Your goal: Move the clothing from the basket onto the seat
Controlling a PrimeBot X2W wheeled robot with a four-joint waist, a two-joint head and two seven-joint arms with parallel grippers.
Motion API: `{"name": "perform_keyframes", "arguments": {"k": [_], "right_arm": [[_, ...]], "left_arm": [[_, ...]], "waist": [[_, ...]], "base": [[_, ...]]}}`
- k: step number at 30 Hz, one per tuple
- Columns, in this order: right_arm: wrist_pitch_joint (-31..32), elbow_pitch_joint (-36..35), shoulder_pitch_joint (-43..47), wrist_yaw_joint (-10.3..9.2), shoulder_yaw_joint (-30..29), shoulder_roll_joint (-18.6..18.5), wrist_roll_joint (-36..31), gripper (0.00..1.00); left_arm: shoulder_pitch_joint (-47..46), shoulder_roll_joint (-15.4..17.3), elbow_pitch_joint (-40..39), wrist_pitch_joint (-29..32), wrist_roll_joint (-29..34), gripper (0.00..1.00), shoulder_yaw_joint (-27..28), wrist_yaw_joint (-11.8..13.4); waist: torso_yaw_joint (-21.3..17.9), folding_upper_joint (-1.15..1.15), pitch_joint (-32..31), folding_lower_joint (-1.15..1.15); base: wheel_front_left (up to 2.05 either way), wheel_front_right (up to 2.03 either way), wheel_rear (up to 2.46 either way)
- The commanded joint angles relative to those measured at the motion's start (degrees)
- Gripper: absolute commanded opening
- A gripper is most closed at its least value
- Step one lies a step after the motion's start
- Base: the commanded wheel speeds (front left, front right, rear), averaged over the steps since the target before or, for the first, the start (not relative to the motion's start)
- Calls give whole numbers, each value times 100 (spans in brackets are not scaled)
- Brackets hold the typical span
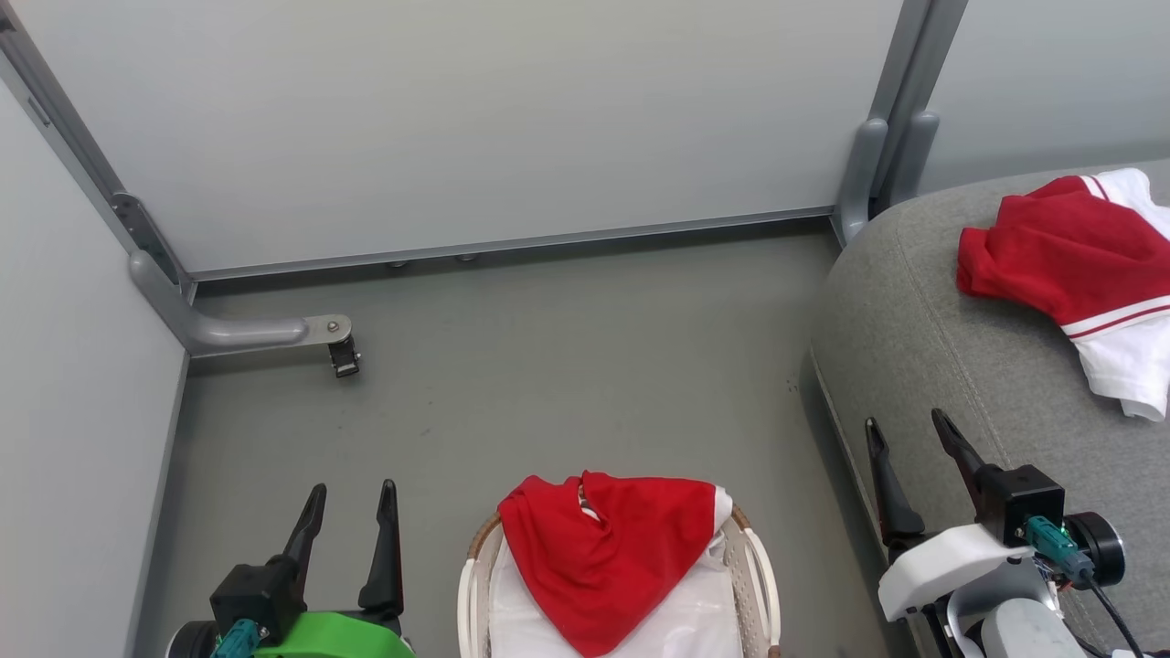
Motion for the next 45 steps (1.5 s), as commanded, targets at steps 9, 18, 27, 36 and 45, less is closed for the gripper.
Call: {"name": "perform_keyframes", "arguments": {"k": [9,18,27,36,45], "right_arm": [[-11,-27,48,-8,-30,-20,-6,100],[-11,-222,-399,-8,-209,-20,-144,100],[-11,-489,-1065,-8,-375,-18,-354,100],[-11,-955,-1786,-8,-241,-17,-45,100],[-11,-1365,-2205,-8,-29,-14,304,100]], "left_arm": [[-8,-1,33,-5,12,100,-47,-16],[-846,17,277,-5,466,100,-550,-67],[-2292,265,1256,-3,396,100,-1792,-74],[-3523,616,2511,-2,237,100,-3061,-75],[-4450,748,3484,165,120,100,-4033,-76]], "waist": [[24,69,98,0],[-88,69,922,0],[-379,69,2134,0],[-908,69,3327,0],[-1355,69,4195,0]], "base": [[0,0,0],[0,0,0],[0,0,0],[0,0,0],[0,0,0]]}}
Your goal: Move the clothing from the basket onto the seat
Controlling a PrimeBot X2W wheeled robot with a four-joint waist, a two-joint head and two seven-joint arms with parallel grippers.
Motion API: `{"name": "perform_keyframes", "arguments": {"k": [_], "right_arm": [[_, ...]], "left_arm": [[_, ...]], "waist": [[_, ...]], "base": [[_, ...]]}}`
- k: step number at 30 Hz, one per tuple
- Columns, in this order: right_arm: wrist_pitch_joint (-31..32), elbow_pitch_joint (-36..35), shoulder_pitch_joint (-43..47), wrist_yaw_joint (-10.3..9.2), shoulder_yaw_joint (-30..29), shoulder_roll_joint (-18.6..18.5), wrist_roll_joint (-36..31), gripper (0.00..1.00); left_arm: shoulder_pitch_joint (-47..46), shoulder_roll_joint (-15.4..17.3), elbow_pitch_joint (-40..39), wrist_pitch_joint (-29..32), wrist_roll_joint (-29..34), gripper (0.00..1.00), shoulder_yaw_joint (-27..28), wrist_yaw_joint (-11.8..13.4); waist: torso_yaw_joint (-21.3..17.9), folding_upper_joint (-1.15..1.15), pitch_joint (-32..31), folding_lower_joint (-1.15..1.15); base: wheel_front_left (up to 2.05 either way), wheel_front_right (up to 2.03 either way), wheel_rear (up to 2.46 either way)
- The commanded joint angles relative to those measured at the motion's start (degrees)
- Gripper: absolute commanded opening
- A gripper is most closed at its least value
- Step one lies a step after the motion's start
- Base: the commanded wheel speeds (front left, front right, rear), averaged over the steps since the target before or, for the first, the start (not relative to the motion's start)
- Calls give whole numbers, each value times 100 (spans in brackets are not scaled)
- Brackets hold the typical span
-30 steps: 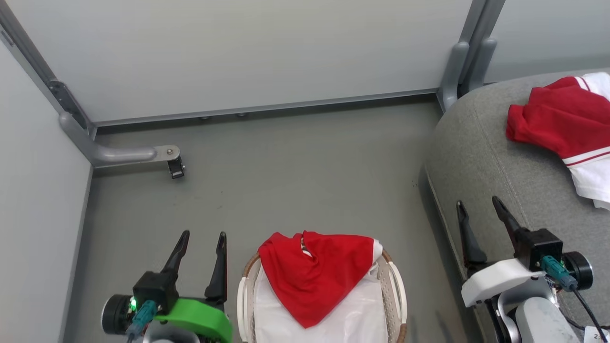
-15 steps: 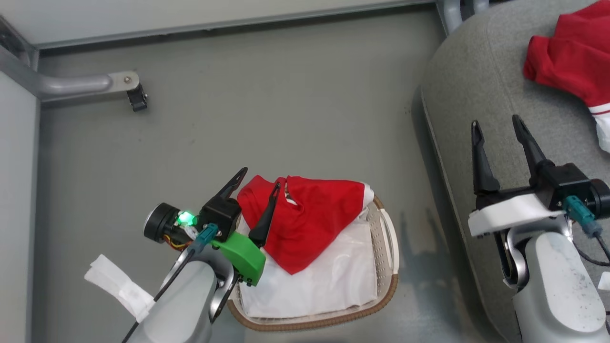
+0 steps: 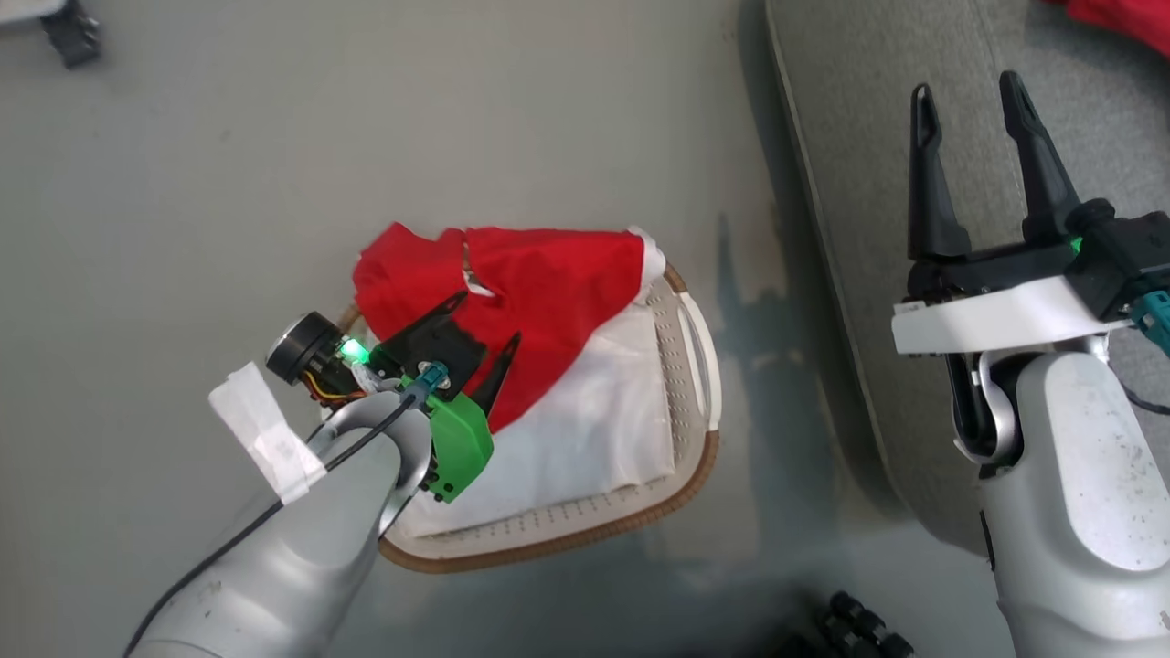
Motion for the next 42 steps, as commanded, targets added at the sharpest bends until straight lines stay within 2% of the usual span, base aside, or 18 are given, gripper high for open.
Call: {"name": "perform_keyframes", "arguments": {"k": [1,7,13,25,26,27,28,29,36,42], "right_arm": [[-11,-72,-122,-8,35,-7,71,100],[-11,-187,-282,-8,203,-8,258,100],[-11,-231,-359,-8,283,-6,441,100],[-11,-233,-352,-8,432,-9,655,100],[-11,-234,-343,-8,436,-9,662,100],[-11,-231,-339,-8,438,-9,664,100],[-11,-224,-334,-8,432,-9,666,100],[-11,-219,-330,-8,421,-9,669,100],[-11,-140,-221,-8,298,-10,549,100],[-11,-61,-116,-8,225,-11,425,100]], "left_arm": [[-224,86,120,43,-46,100,-125,-16],[-640,216,566,160,-243,100,-595,-17],[-1011,358,942,208,-288,100,-691,23],[-1343,154,1584,583,-372,100,-688,382],[-1358,122,1610,607,-395,88,-679,384],[-1372,96,1627,615,-402,43,-677,393],[-1379,74,1652,612,-424,13,-678,397],[-1382,58,1671,604,-427,0,-686,394],[-1170,-85,1611,284,-508,0,-738,330],[-877,-68,1391,-6,-499,0,-813,364]], "waist": [[-587,69,775,-1],[-837,69,1184,-1],[-1007,69,1416,-1],[-1132,69,1538,-1],[-1134,69,1540,-1],[-1133,69,1540,-1],[-1131,69,1536,-1],[-1129,69,1531,-1],[-972,69,1325,-1],[-752,69,964,-1]], "base": [[0,0,0],[0,0,0],[0,0,0],[0,0,0],[0,0,0],[0,0,0],[0,0,0],[0,0,0],[0,0,0],[0,0,0]]}}
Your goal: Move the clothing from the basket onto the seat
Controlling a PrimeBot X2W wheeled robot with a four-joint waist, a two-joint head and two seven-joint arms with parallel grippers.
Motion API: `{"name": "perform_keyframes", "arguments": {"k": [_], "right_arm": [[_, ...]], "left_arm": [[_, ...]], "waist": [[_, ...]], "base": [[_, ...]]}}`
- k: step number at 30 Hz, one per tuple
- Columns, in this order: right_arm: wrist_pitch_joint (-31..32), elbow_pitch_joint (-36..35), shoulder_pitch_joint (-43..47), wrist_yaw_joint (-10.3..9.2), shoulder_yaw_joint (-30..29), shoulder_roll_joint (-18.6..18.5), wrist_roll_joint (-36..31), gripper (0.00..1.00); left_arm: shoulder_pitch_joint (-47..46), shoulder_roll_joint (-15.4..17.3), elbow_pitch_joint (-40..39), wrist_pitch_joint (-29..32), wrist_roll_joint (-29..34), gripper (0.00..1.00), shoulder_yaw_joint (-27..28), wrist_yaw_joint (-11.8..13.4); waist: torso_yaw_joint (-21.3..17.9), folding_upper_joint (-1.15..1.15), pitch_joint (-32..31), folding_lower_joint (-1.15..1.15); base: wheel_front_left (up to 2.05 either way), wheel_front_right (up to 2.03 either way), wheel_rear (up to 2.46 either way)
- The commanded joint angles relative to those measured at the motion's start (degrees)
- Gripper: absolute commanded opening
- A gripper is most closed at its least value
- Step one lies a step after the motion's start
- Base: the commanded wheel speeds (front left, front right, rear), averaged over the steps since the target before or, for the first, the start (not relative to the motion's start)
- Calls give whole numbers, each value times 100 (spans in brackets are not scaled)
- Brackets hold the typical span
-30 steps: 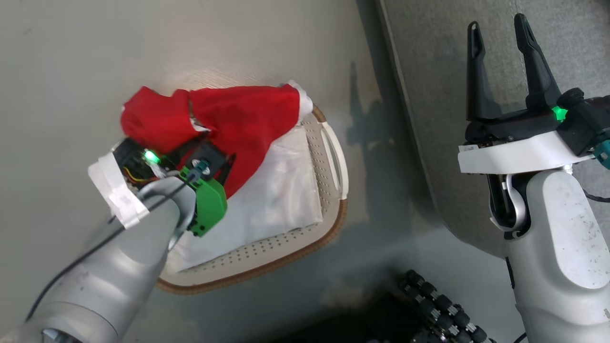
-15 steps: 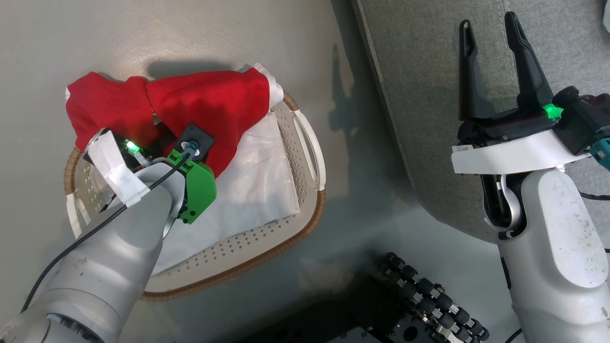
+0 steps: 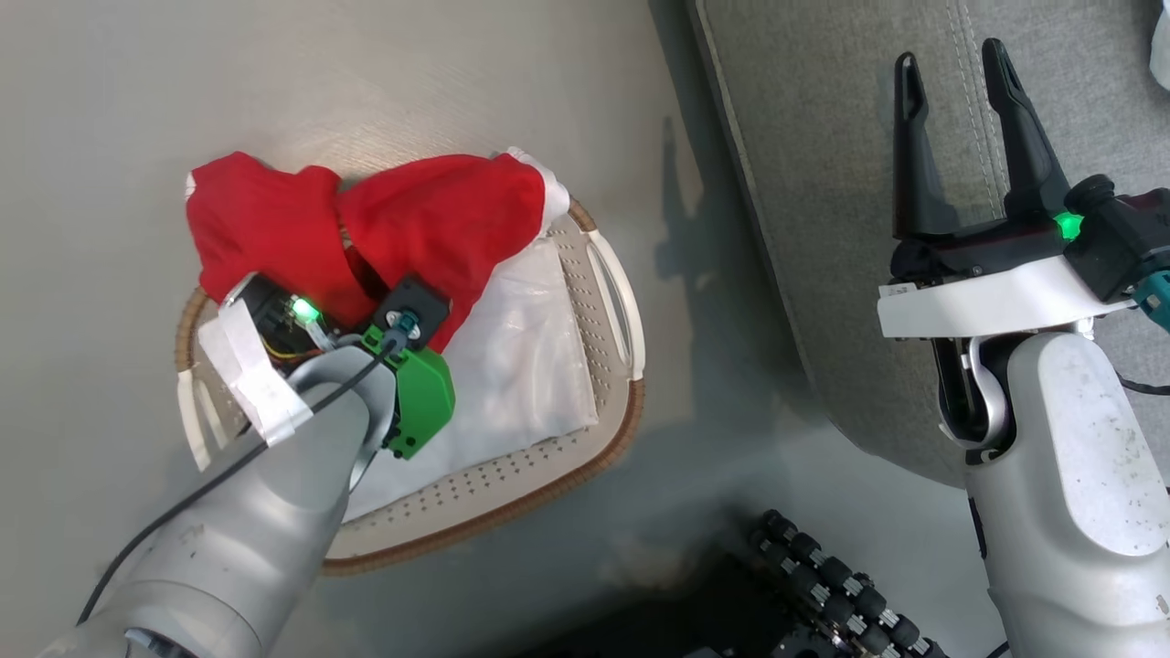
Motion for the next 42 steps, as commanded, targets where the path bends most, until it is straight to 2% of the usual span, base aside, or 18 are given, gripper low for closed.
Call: {"name": "perform_keyframes", "arguments": {"k": [1,11,14,19,27,33,42], "right_arm": [[-11,32,110,-8,-34,-16,-50,100],[-11,305,526,-8,-269,-18,-504,100],[-12,413,711,-8,-310,-18,-629,100],[-11,548,1040,-8,-307,-19,-794,100],[-11,744,1566,-8,-230,-18,-1019,100],[-11,829,1854,-8,-62,-18,-1029,100],[-11,869,1925,-8,301,-18,-990,100]], "left_arm": [[119,42,-87,-62,-22,0,-5,37],[511,246,-1181,-200,133,0,-96,127],[621,403,-1645,-201,248,0,-134,176],[746,661,-2200,-199,354,0,-242,121],[567,966,-2853,-102,194,0,-174,-29],[260,1070,-3278,128,-90,0,-26,-158],[-360,1221,-3858,508,-180,0,62,-238]], "waist": [[181,68,-265,0],[677,68,-1335,0],[814,68,-1742,0],[957,68,-2502,0],[1062,68,-3605,0],[1051,68,-4223,0],[978,68,-4574,0]], "base": [[0,0,0],[0,0,0],[0,0,0],[0,0,0],[0,0,0],[0,0,0],[0,0,0]]}}
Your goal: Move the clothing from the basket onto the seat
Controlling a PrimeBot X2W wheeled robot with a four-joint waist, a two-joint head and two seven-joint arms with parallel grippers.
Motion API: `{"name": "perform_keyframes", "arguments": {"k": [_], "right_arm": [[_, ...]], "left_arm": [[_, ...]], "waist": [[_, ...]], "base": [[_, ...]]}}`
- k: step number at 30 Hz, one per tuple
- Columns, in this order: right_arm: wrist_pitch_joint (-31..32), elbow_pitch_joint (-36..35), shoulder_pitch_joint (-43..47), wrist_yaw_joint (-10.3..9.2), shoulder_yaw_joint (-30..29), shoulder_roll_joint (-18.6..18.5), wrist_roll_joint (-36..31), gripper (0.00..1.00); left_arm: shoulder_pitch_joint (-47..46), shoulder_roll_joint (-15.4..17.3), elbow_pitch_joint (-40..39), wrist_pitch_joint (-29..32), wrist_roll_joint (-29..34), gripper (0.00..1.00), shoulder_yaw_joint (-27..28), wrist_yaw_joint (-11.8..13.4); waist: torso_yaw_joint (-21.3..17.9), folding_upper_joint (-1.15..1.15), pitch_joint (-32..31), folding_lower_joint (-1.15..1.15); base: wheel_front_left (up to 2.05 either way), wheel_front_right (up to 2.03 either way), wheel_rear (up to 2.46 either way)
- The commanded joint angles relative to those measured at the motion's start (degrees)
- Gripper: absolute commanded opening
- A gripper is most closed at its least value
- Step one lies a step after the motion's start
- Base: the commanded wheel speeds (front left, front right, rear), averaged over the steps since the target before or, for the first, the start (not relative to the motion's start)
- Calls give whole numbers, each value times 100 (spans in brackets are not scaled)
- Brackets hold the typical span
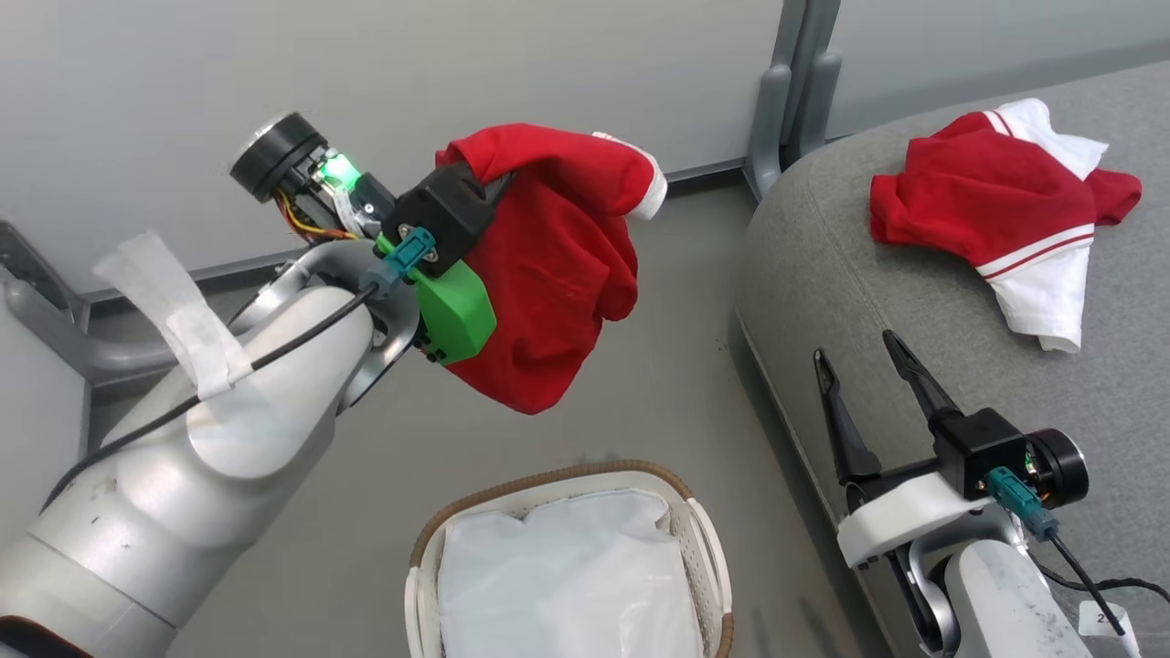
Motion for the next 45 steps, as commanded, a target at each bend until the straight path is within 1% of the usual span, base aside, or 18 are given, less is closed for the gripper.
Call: {"name": "perform_keyframes", "arguments": {"k": [1,8,15,22,28,31,32,33,34,35,39,45], "right_arm": [[-11,18,47,-8,42,-20,23,100],[-11,61,-201,-8,406,-19,-11,100],[-11,278,-705,-8,975,-20,-200,100],[-11,1078,-1548,-8,1445,-20,-677,100],[-11,1879,-2119,-8,1807,-20,-734,100],[-11,2177,-2303,-8,2031,-21,-614,100],[-11,2257,-2359,-8,2122,-21,-547,71],[-11,2302,-2393,-8,2169,-21,-495,38],[-11,2358,-2433,-8,2224,-21,-414,21],[-11,2385,-2463,-8,2251,-21,-371,0],[-11,2371,-2513,-8,2271,-34,-242,0],[-11,2219,-2413,-8,2187,-122,-193,0]], "left_arm": [[-135,41,-58,50,-27,0,16,-19],[-399,-9,-264,189,-64,0,12,-28],[-536,-123,-459,276,-90,0,-96,-54],[-608,-301,-571,240,-149,0,-211,-66],[-627,-450,-660,165,-168,0,-361,-76],[-595,-518,-718,157,-218,0,-446,-87],[-570,-538,-739,144,-261,0,-450,-91],[-546,-551,-754,142,-298,0,-454,-94],[-513,-556,-770,135,-330,0,-468,-96],[-480,-554,-777,134,-347,0,-475,-97],[-269,-512,-751,158,-515,0,-452,-85],[132,-404,-583,76,-802,0,-342,65]], "waist": [[7,69,-248,1],[-3,69,-309,1],[105,69,-349,1],[273,69,-341,1],[384,69,-349,1],[433,69,-363,1],[450,69,-367,1],[461,69,-371,1],[474,69,-376,1],[482,69,-379,1],[508,69,-383,1],[511,69,-393,1]], "base": [[0,0,0],[0,0,0],[0,0,0],[0,0,0],[0,0,0],[0,0,0],[0,0,0],[0,0,0],[0,0,0],[0,0,0],[0,0,0],[0,0,0]]}}
